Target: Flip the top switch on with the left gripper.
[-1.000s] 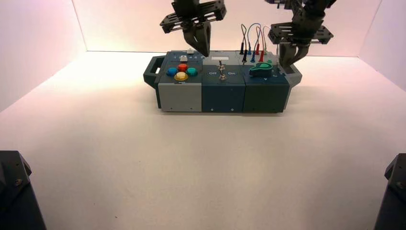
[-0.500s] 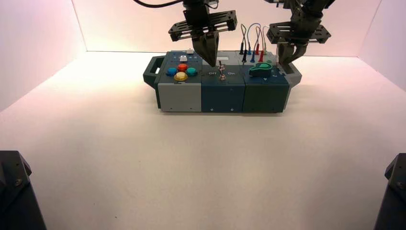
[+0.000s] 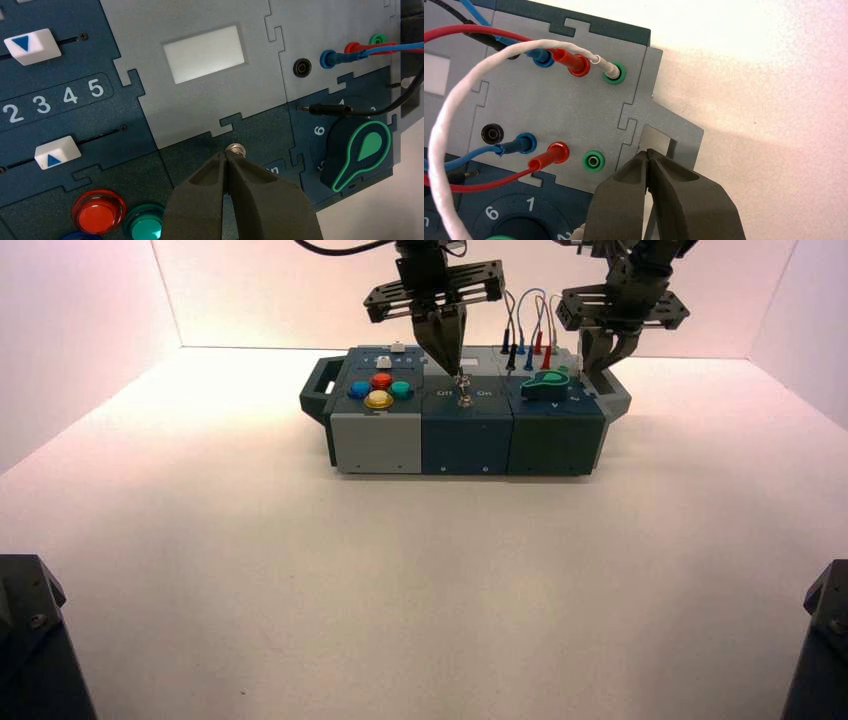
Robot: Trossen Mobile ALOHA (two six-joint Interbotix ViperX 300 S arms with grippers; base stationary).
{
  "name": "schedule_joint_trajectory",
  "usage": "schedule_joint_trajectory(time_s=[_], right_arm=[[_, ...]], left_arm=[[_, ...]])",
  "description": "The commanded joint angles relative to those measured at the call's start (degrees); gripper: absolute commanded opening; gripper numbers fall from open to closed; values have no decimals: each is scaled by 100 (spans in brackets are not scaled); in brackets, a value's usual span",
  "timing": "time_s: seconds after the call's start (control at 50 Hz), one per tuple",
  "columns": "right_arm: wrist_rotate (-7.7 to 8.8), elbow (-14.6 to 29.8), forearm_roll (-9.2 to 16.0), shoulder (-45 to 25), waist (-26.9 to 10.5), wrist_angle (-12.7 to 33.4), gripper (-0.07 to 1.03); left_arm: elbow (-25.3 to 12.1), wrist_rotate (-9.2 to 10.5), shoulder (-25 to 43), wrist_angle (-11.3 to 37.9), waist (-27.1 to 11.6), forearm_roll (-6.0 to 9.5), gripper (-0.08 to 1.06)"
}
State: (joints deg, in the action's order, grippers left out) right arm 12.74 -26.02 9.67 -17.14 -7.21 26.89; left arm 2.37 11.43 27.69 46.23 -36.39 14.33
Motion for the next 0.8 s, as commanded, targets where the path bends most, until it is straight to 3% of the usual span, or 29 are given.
schedule_joint_trajectory(time_s=[0.02,0.44,0.8], right_arm=[[18,44,9,-9,-62,9,-2],[9,26,9,26,-62,0,-2],[9,9,9,53,-62,0,-2]], left_arm=[[-387,62,-53,88,-264,26,-3],[-896,79,167,404,-527,35,-3],[-861,79,53,448,-536,-97,-3]])
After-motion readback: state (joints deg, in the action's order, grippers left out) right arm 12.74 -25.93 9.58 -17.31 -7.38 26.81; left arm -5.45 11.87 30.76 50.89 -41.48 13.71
